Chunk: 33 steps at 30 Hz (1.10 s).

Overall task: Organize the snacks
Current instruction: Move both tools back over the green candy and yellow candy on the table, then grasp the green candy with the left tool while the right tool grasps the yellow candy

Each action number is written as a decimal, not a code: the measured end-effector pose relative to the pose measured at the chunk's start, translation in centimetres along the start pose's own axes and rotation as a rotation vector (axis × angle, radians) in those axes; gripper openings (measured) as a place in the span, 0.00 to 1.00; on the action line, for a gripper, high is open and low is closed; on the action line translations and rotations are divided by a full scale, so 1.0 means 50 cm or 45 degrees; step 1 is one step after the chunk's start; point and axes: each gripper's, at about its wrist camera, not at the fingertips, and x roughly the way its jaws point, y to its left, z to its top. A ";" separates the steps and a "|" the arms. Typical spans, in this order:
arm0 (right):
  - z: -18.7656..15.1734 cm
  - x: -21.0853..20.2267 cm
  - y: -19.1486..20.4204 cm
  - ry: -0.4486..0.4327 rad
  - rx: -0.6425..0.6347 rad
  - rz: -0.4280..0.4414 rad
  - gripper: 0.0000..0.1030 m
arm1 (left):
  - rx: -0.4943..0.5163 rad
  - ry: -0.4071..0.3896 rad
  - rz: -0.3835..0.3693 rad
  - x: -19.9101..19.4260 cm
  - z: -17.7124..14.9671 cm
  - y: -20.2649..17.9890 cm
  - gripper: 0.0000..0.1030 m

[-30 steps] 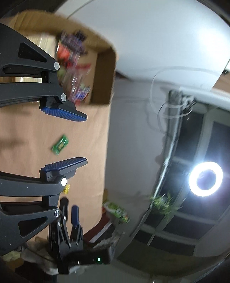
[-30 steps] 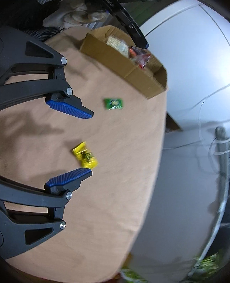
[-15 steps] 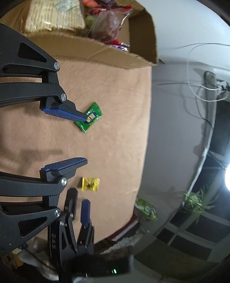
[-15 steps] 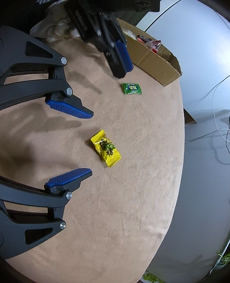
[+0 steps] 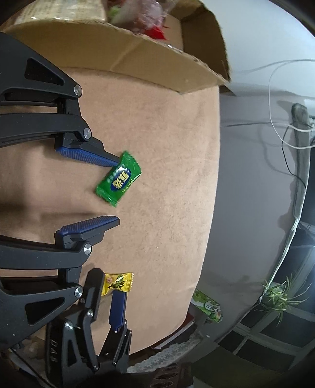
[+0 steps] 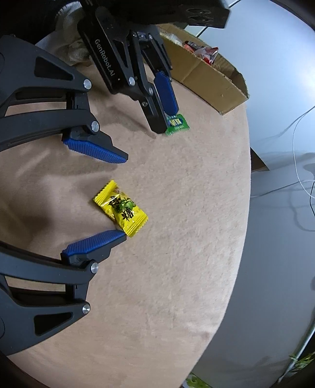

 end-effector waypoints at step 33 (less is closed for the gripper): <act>0.004 0.010 0.000 -0.065 -0.121 -0.121 0.24 | 0.023 -0.093 0.053 0.009 0.013 0.021 0.05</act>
